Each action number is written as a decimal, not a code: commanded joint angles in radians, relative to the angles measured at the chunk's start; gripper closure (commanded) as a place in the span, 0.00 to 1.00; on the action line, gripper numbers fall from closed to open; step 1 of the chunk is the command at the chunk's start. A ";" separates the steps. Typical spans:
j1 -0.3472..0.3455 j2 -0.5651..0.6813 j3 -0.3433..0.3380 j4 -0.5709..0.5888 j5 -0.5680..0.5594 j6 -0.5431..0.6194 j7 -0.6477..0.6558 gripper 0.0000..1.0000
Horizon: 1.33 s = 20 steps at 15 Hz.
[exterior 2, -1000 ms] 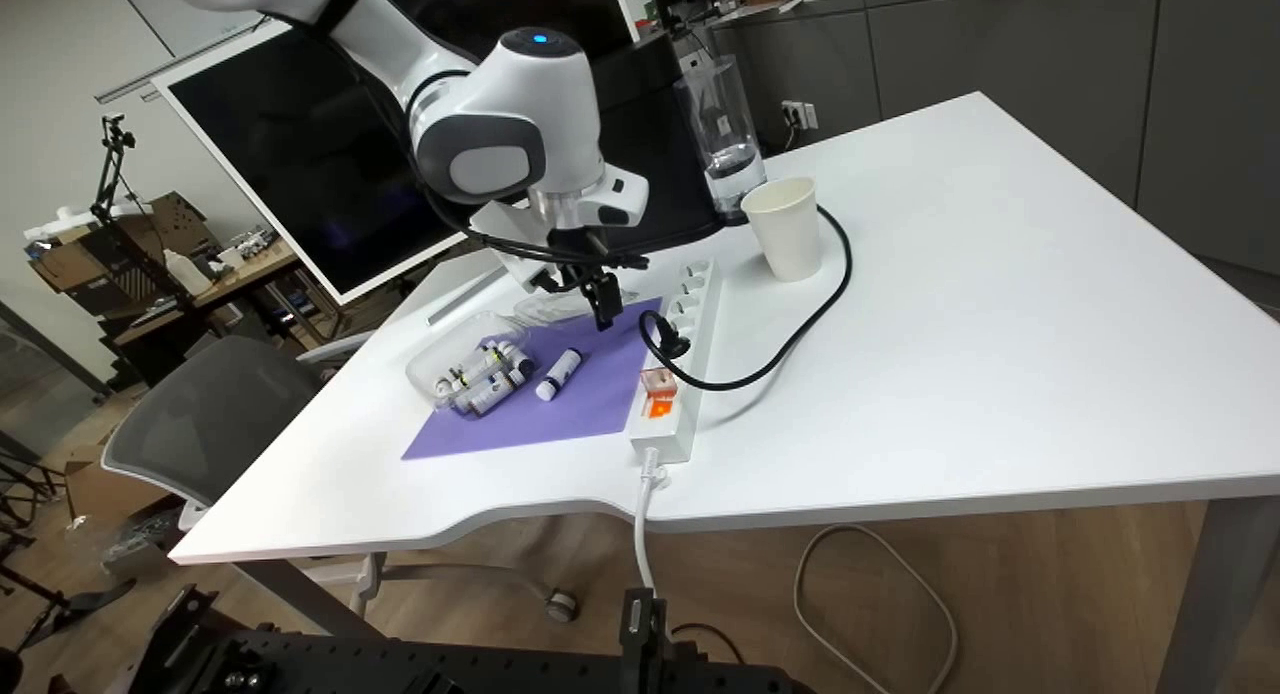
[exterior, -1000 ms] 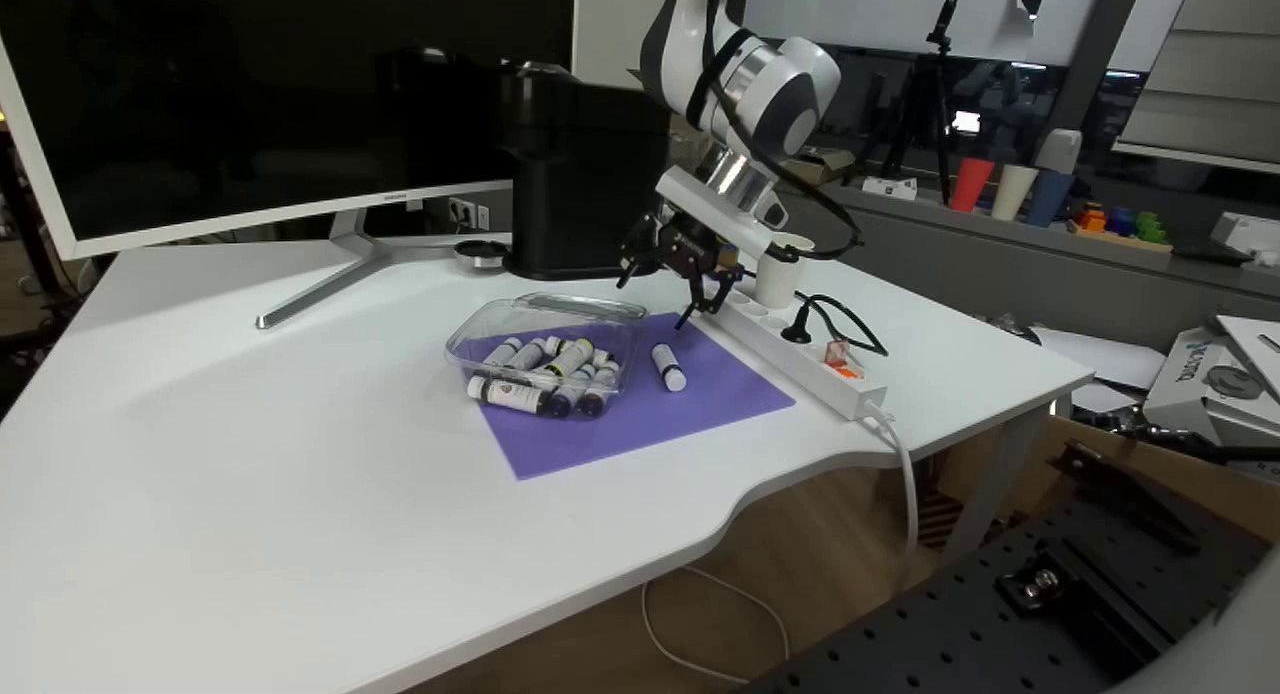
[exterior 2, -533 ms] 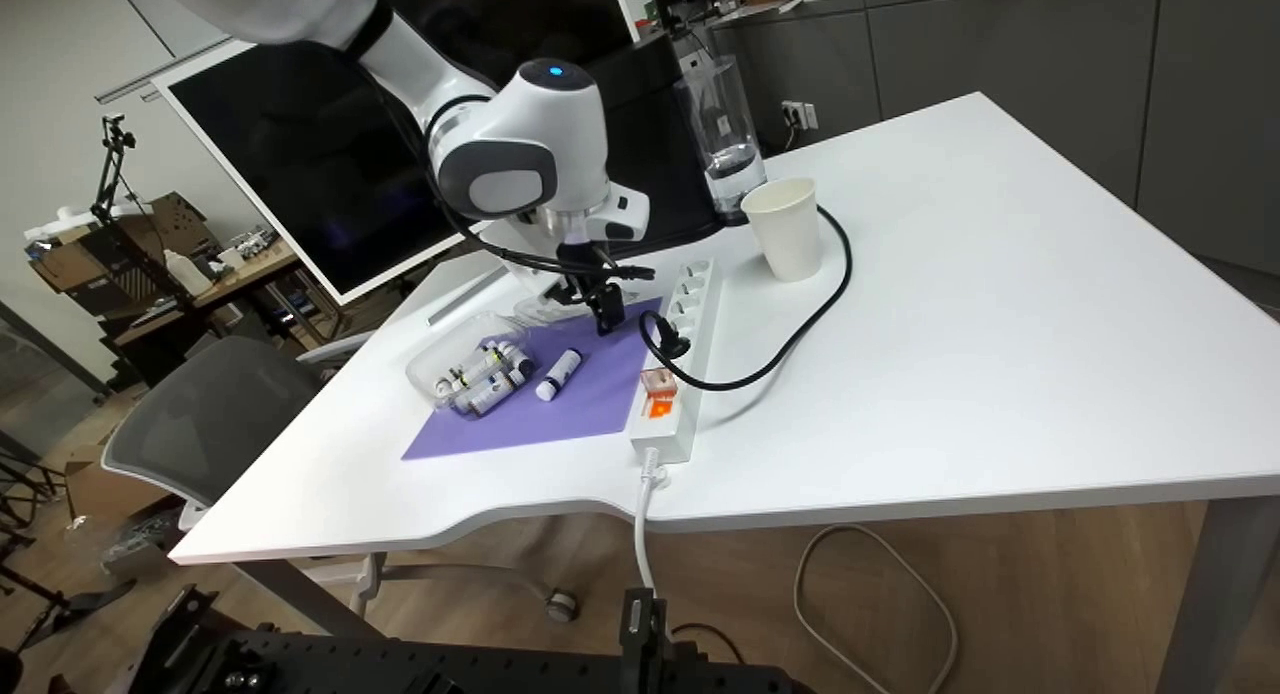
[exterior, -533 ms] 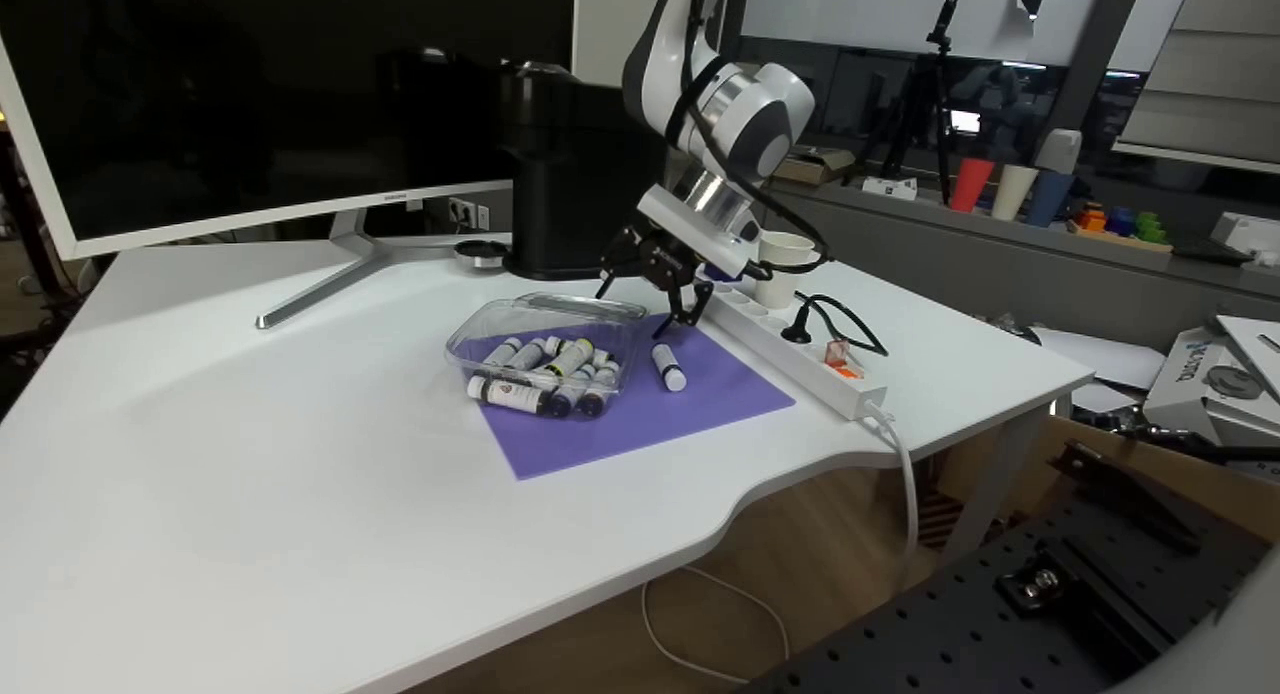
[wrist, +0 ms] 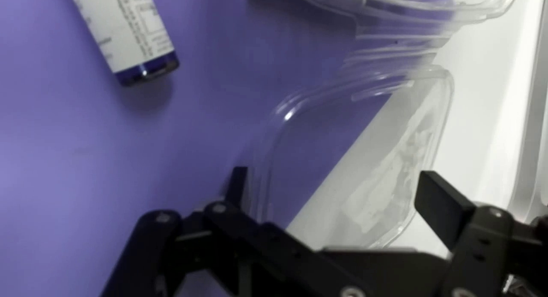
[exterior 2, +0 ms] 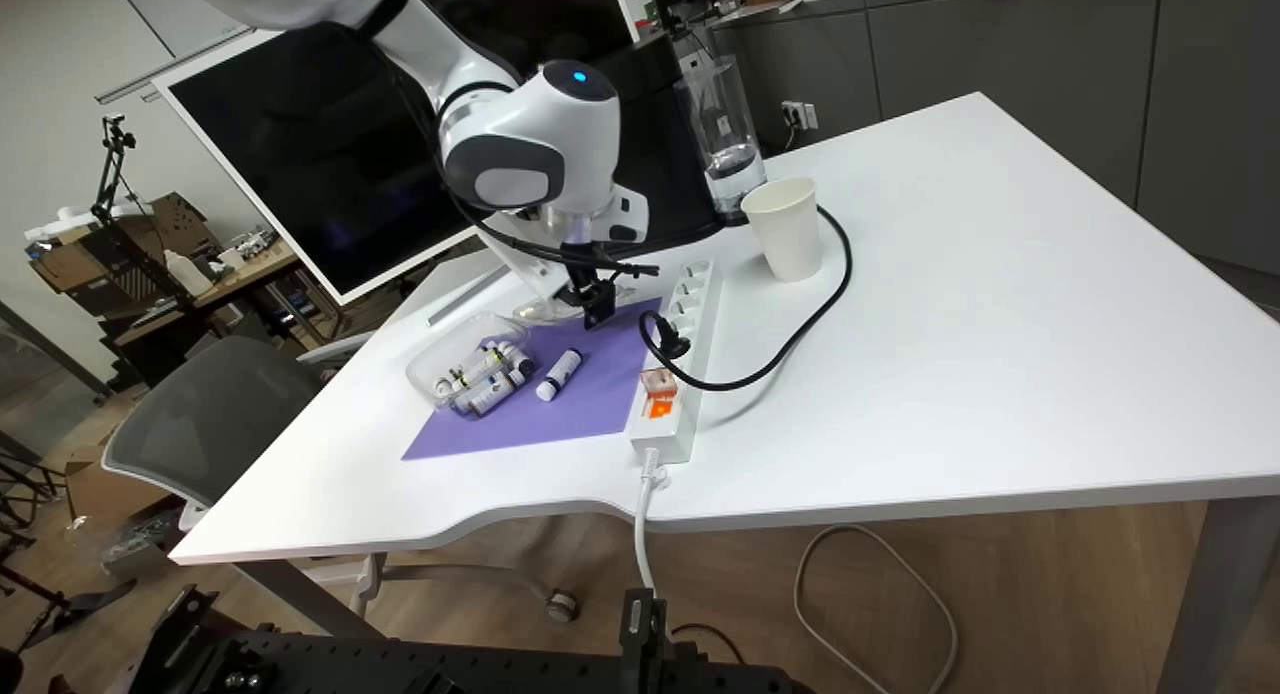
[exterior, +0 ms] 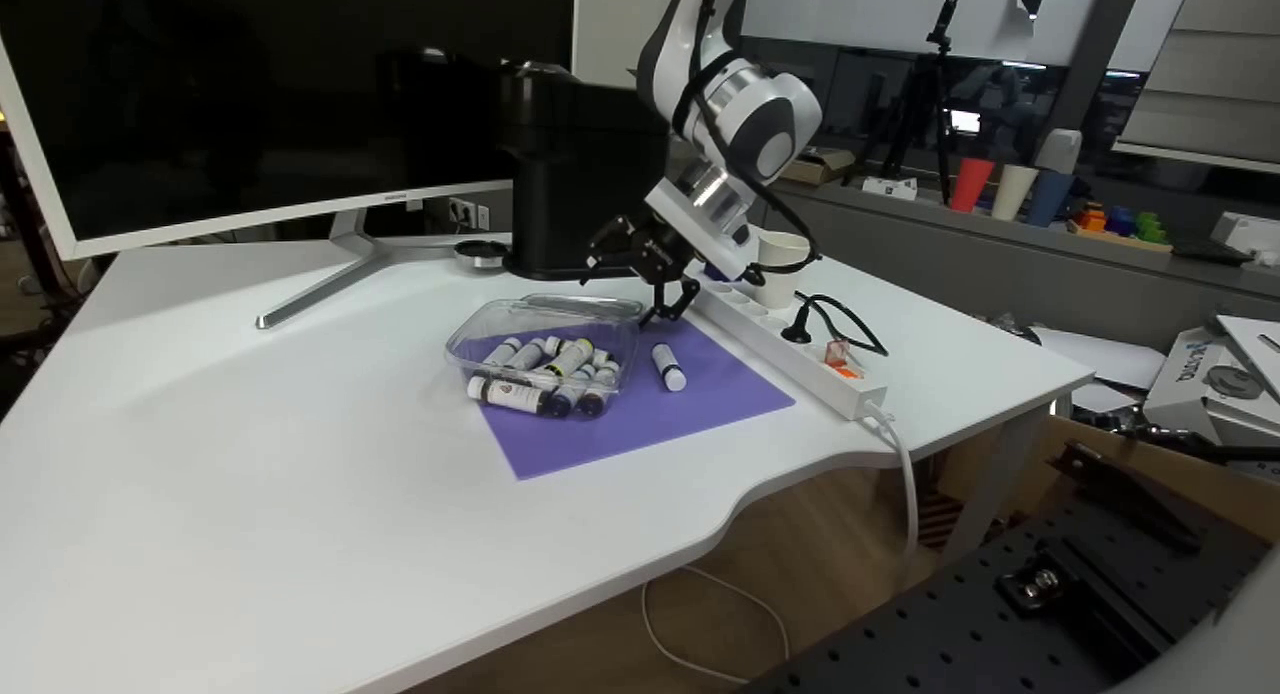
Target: Close the lid on the clear container
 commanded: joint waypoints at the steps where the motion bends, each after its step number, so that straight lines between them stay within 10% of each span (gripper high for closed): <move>1: -0.033 0.002 0.008 0.027 0.040 -0.124 -0.091 0.00; 20: 0.111 -0.253 -0.084 -0.173 0.209 -0.073 -0.563 0.00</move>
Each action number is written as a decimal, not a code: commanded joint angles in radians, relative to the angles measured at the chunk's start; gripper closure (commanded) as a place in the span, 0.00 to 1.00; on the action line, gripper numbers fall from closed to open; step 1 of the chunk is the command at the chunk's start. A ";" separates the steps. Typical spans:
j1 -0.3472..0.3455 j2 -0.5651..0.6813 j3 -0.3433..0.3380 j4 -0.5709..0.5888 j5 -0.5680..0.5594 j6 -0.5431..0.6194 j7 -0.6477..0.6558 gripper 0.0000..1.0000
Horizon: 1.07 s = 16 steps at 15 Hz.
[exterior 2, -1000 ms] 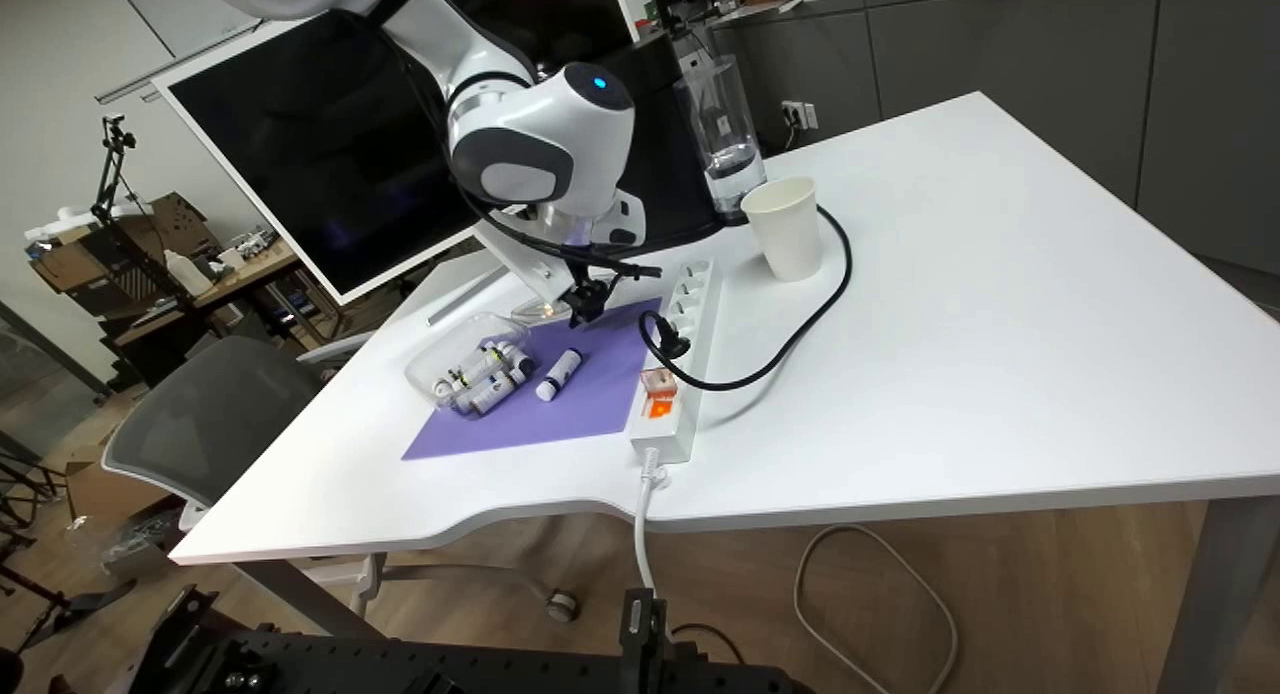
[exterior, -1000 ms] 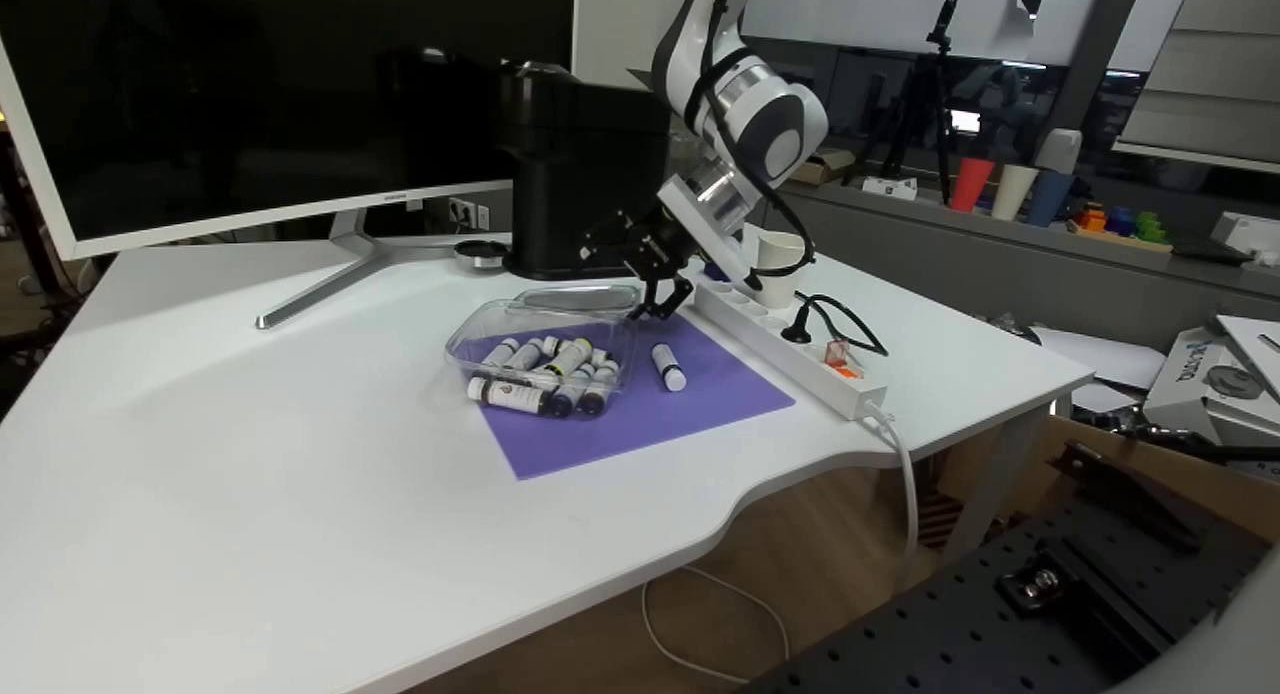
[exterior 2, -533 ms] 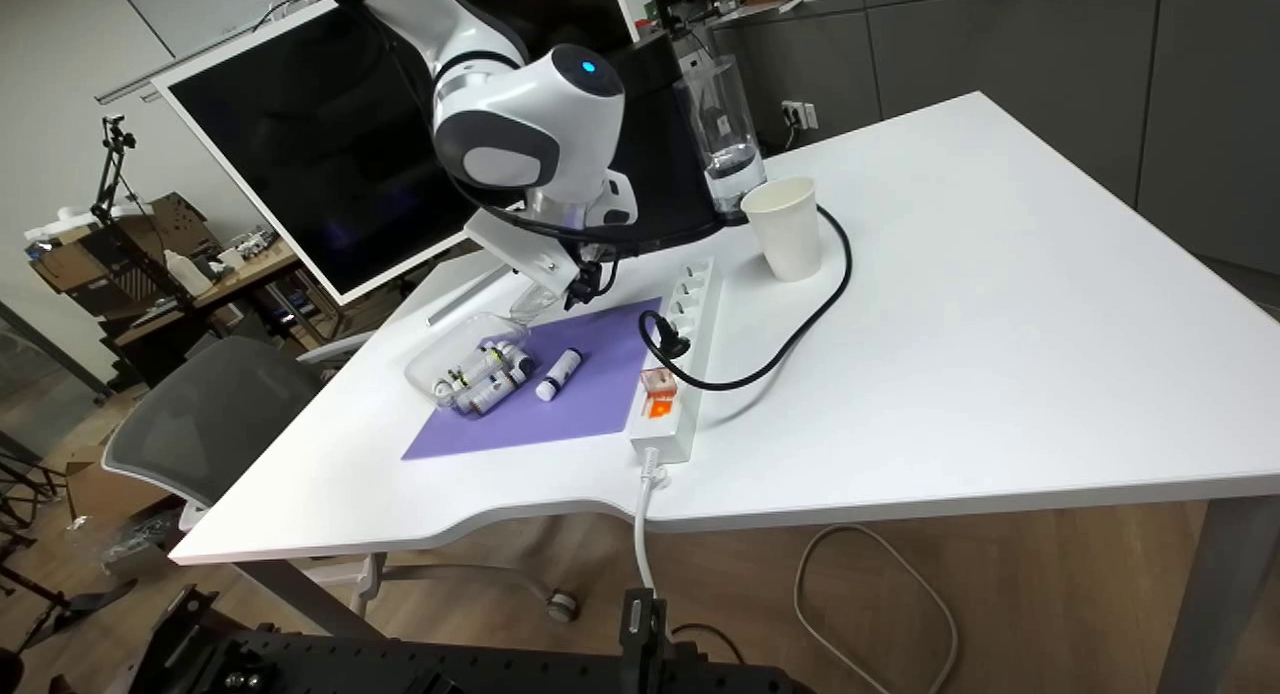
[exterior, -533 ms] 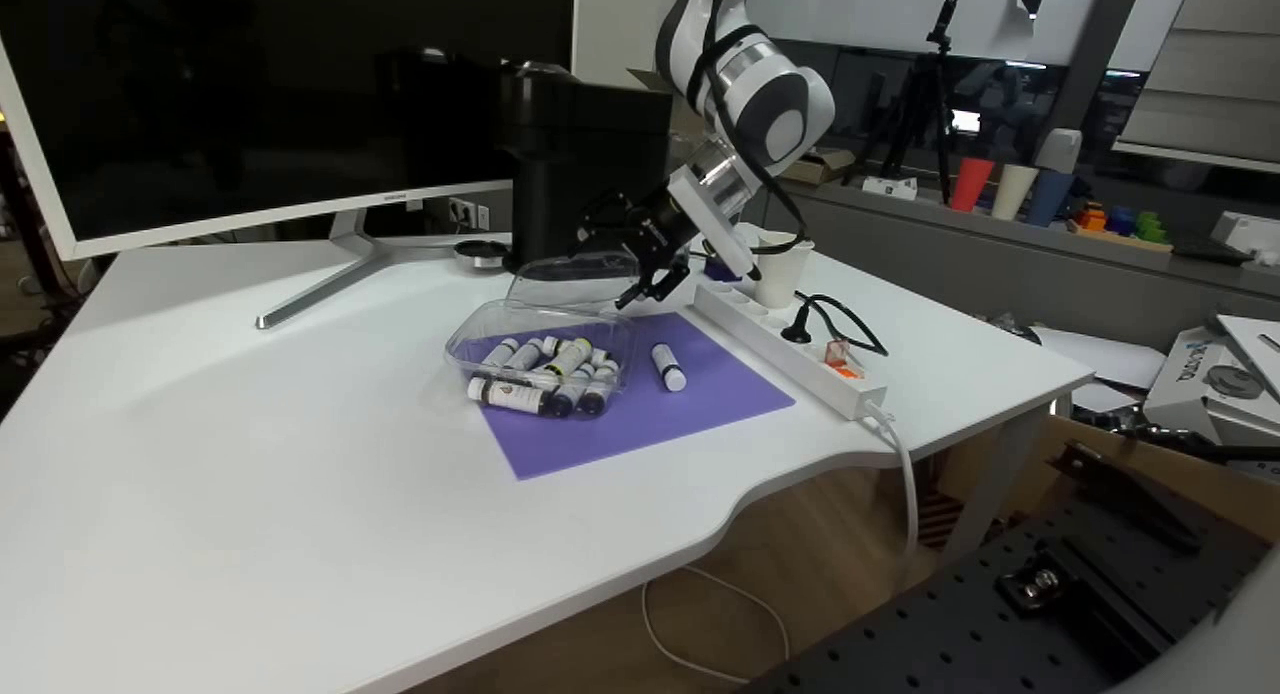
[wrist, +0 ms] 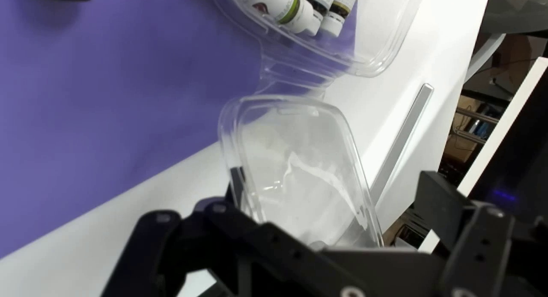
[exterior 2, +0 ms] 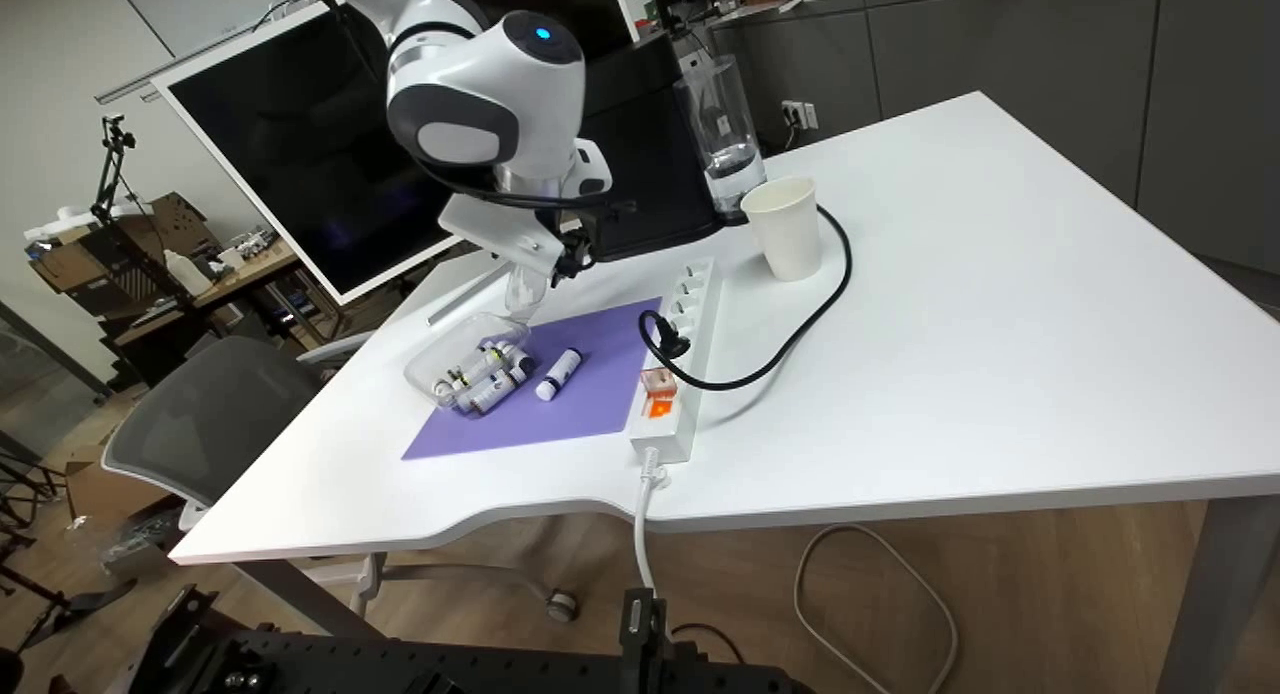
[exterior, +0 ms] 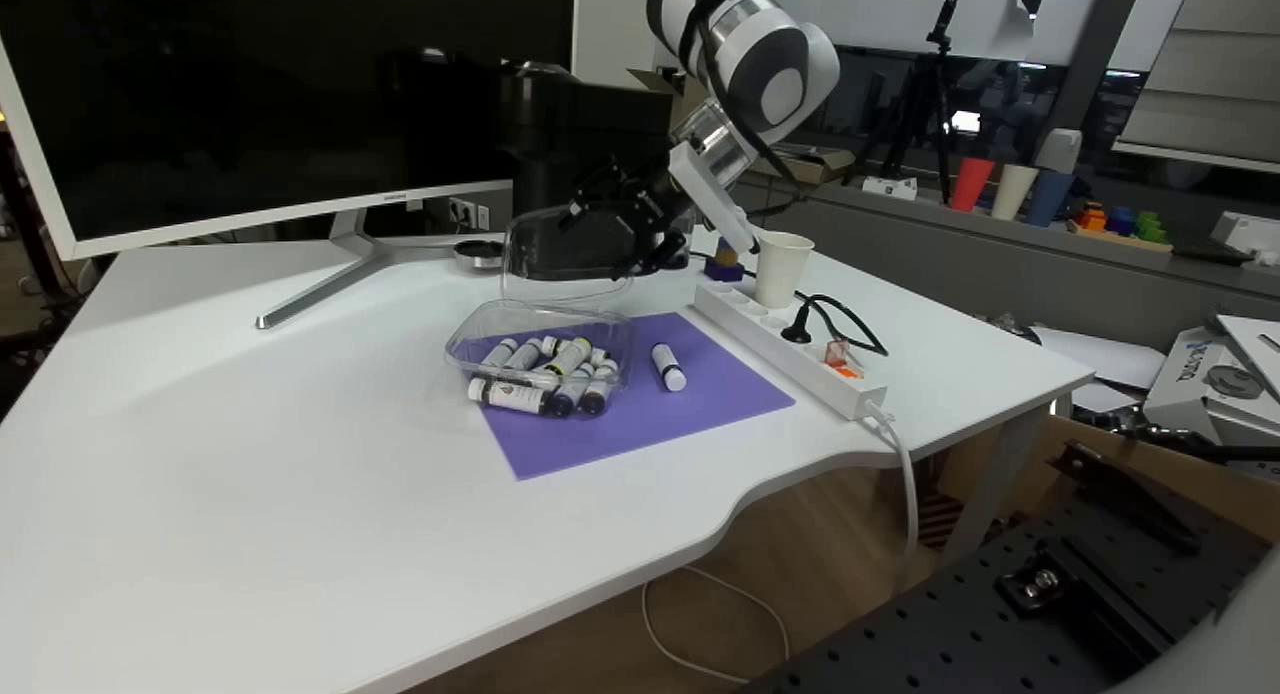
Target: Close the lid on the clear container
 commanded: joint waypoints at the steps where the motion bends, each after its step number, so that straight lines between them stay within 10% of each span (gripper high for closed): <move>1: 0.051 -0.093 -0.026 -0.078 0.024 0.053 -0.063 0.00; 16: 0.155 -0.167 -0.036 -0.143 -0.221 0.166 -0.072 0.00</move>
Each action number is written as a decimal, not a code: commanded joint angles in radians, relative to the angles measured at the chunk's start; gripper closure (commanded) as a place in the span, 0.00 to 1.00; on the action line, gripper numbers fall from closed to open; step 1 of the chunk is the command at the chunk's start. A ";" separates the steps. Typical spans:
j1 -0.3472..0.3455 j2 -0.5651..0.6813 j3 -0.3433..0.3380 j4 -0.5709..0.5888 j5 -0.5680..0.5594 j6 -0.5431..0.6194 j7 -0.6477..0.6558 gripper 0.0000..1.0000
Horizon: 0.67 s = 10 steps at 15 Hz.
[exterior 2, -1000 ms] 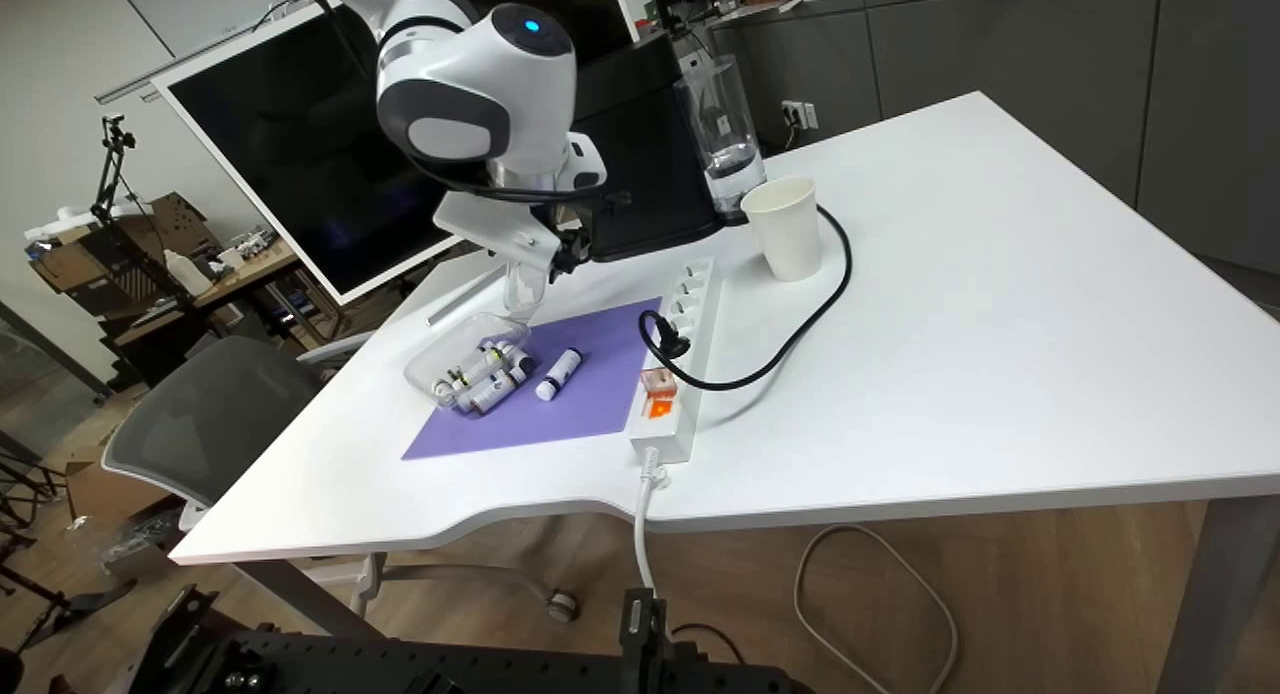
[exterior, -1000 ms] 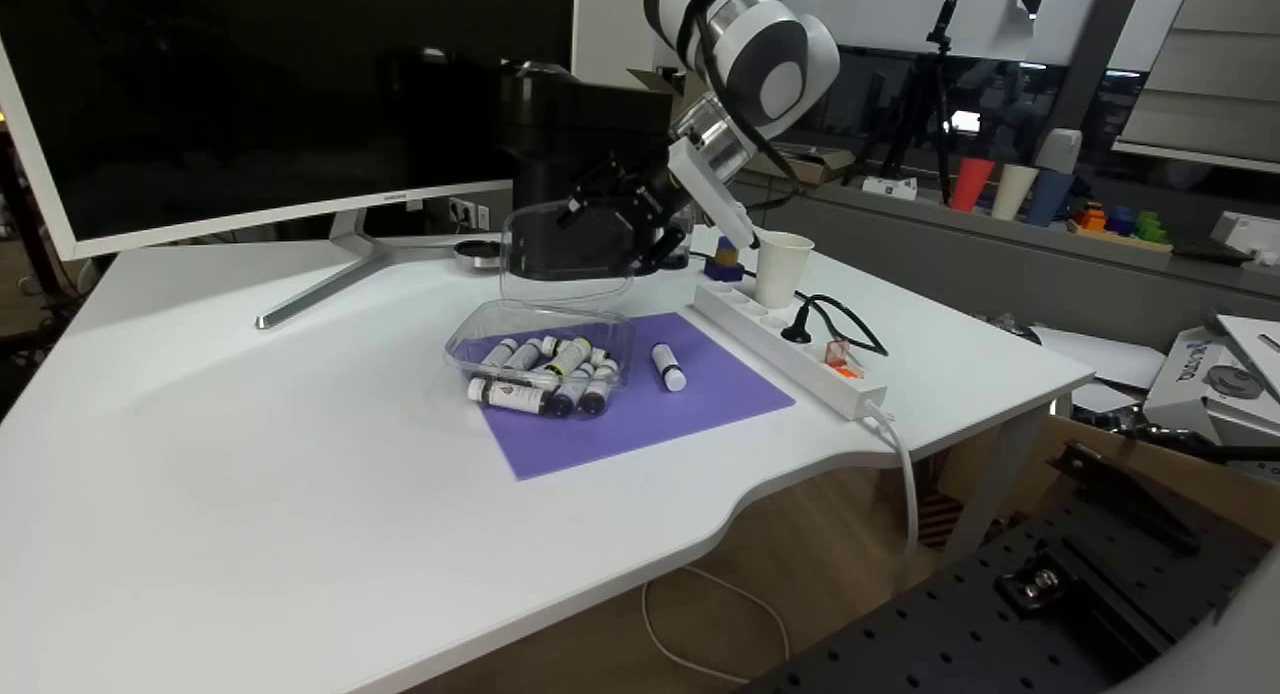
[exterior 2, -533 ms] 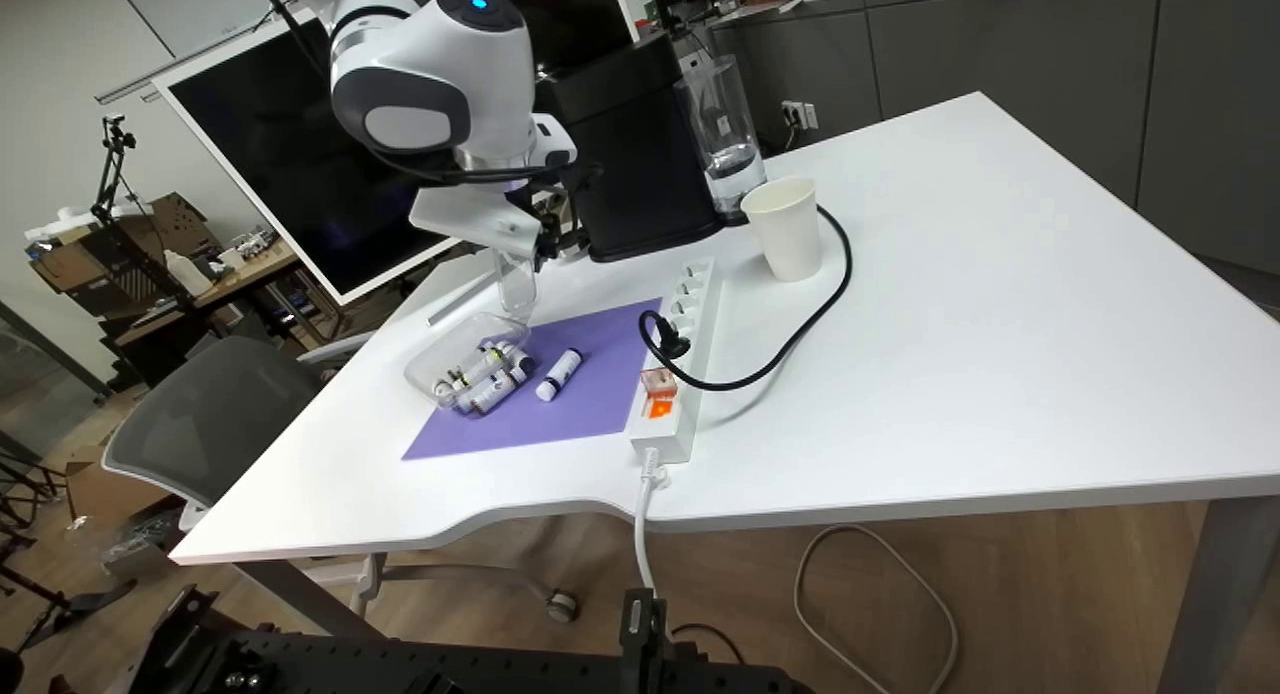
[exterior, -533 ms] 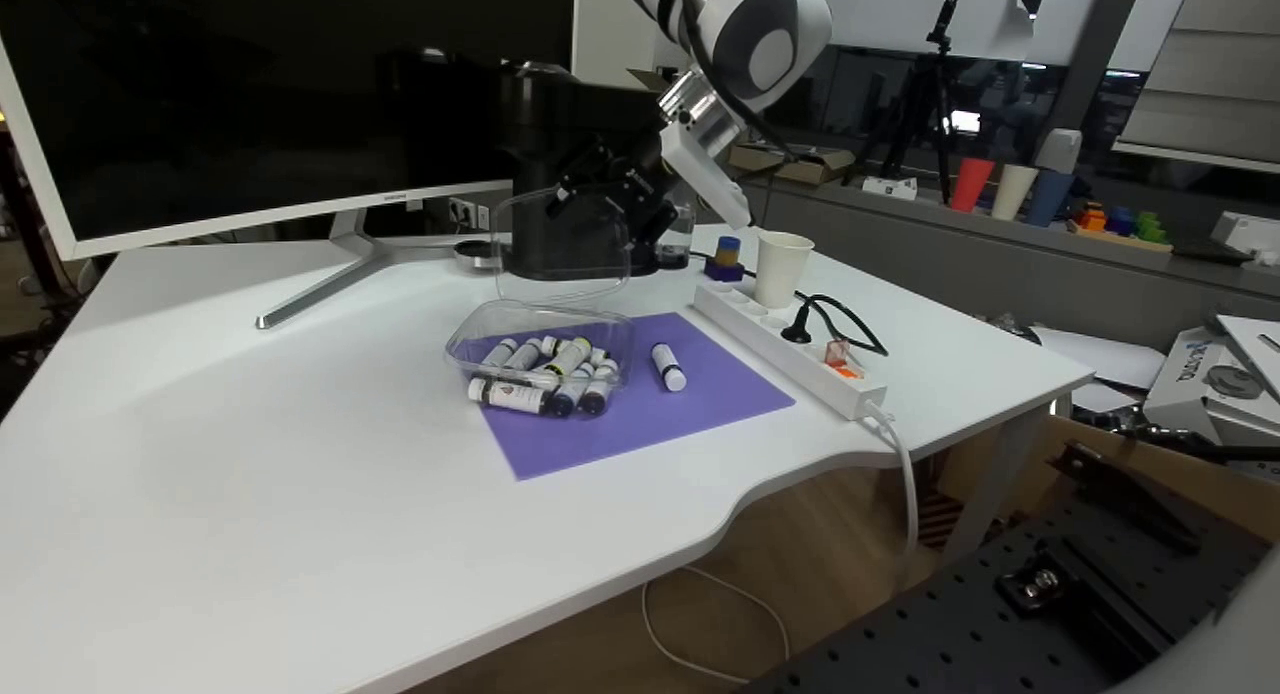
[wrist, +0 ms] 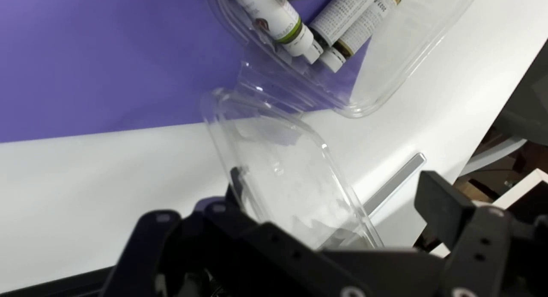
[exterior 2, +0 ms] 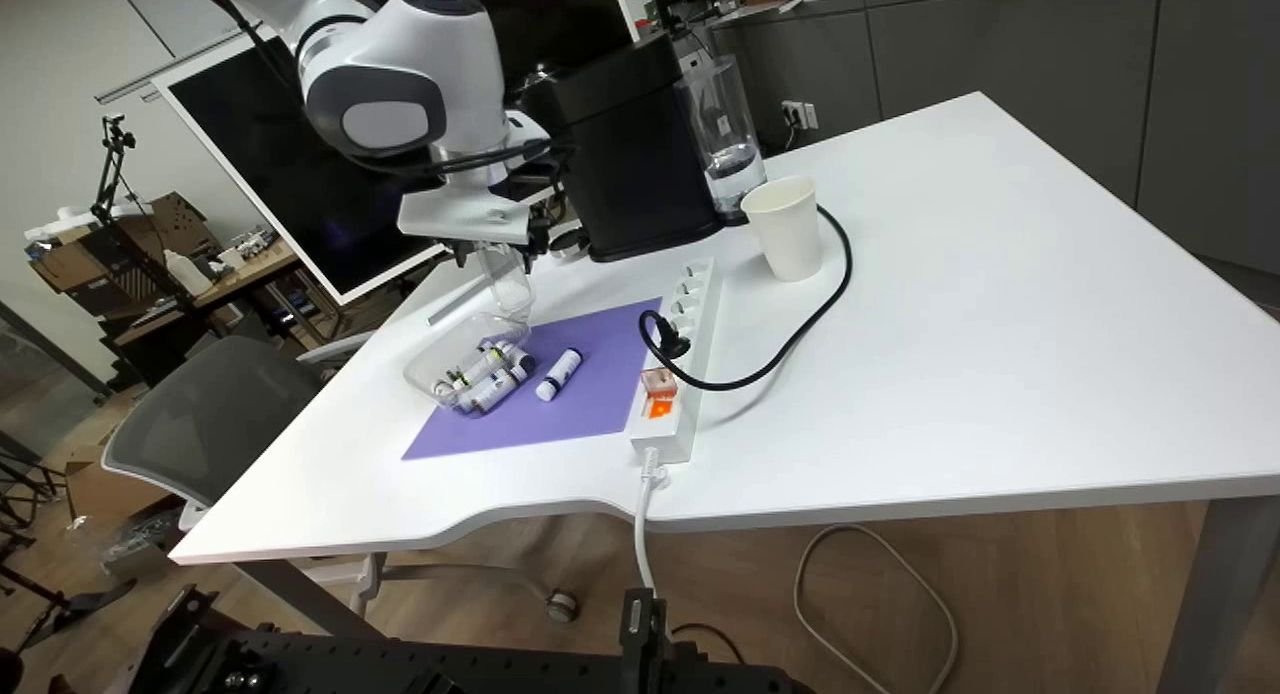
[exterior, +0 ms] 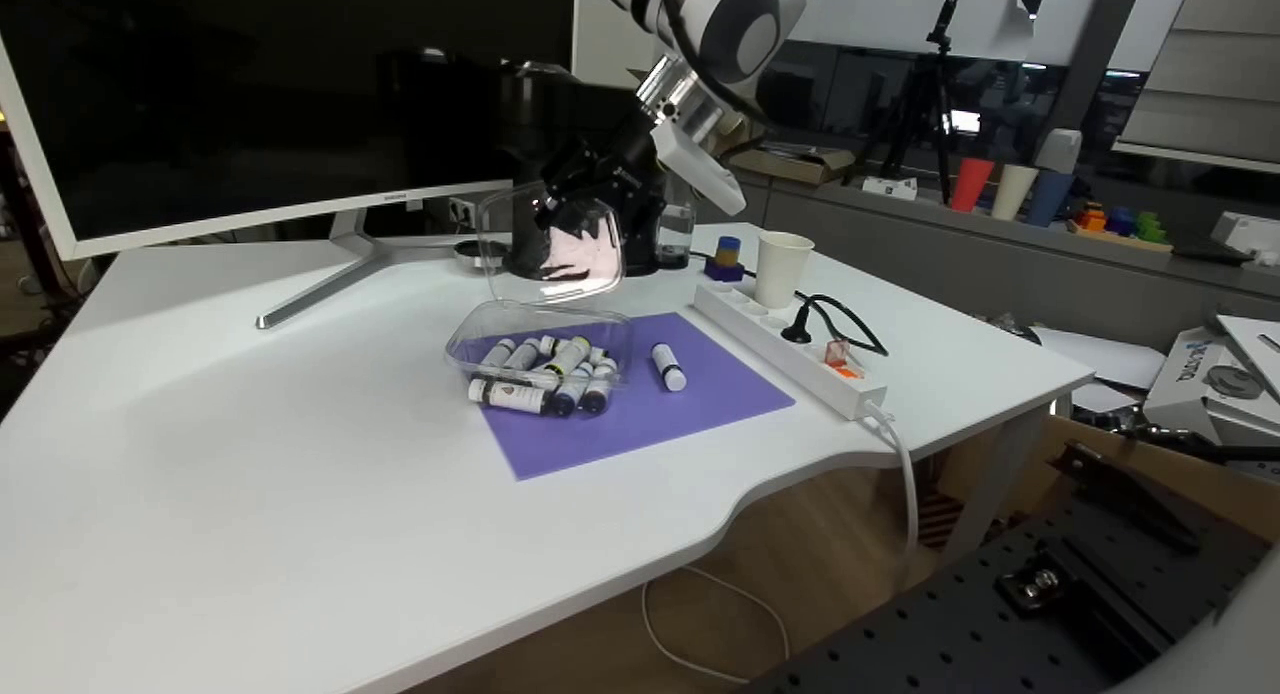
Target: Close the lid on the clear container
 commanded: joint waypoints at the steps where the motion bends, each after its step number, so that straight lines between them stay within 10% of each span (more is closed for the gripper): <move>1: 0.015 -0.044 -0.008 -0.044 -0.090 0.031 0.026 0.00; 10: -0.022 -0.053 0.043 -0.050 -0.226 0.098 -0.032 0.00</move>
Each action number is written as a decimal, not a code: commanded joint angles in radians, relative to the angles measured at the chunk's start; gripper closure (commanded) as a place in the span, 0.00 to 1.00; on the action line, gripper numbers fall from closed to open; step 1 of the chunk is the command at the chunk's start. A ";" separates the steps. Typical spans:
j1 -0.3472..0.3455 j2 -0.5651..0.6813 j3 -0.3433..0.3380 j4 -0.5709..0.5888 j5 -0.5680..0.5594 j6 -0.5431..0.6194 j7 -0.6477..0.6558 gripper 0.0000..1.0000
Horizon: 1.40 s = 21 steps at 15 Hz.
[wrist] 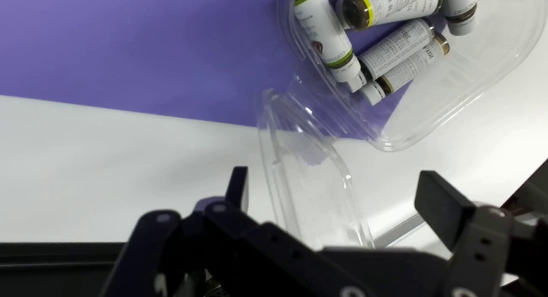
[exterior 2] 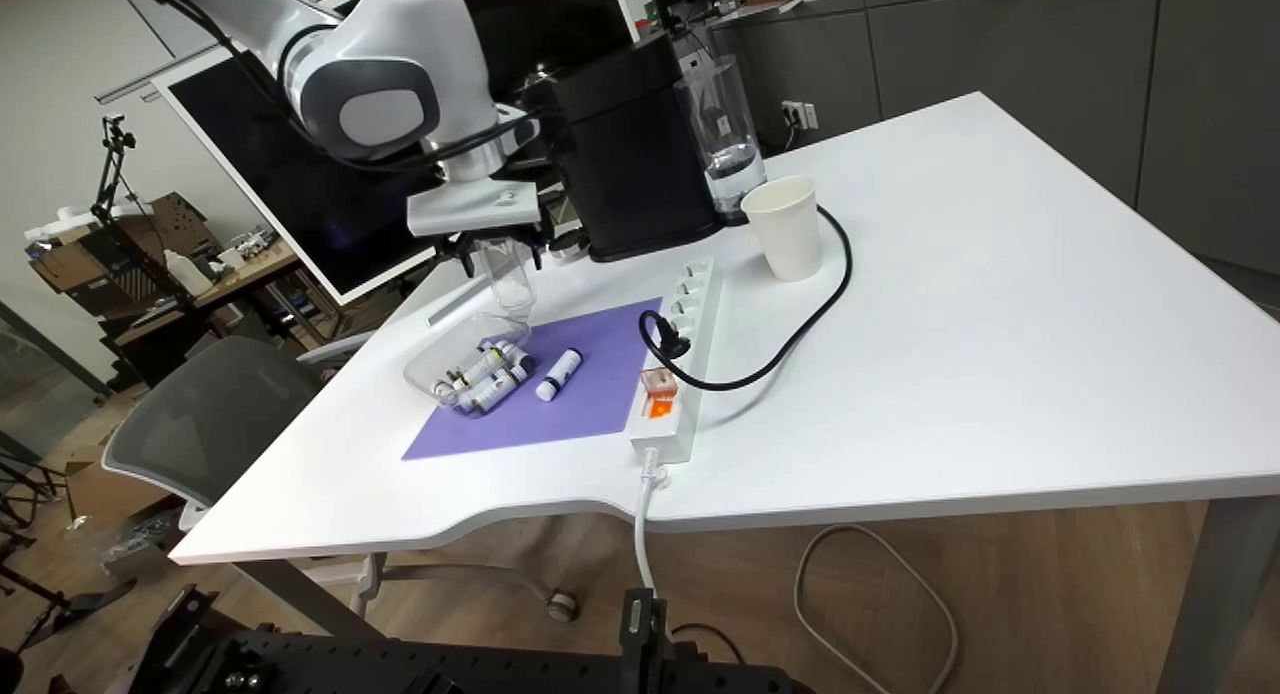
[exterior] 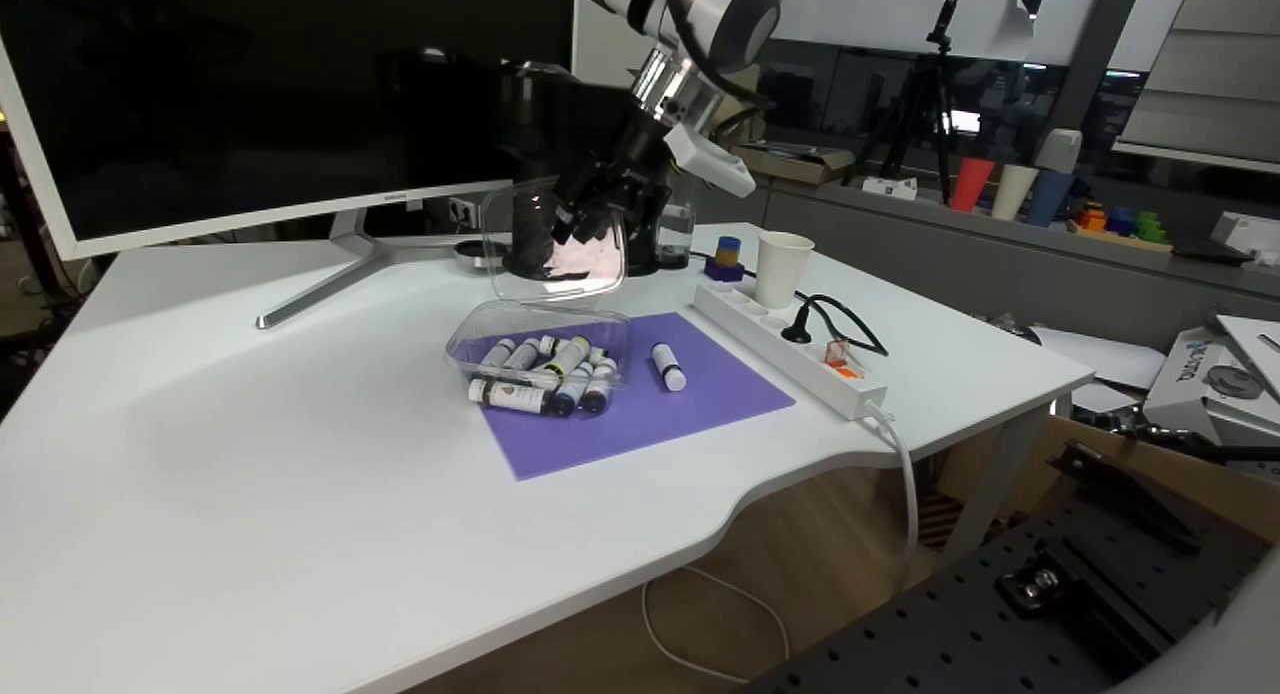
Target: Close the lid on the clear container
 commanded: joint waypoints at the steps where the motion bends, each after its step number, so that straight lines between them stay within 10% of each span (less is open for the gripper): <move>1: -0.030 -0.037 0.040 -0.021 -0.019 0.000 -0.042 0.00; 11: 0.015 -0.325 0.068 -0.221 -0.045 -0.155 -0.083 0.00; 21: 0.028 -0.470 0.014 -0.365 -0.393 -0.098 0.444 0.00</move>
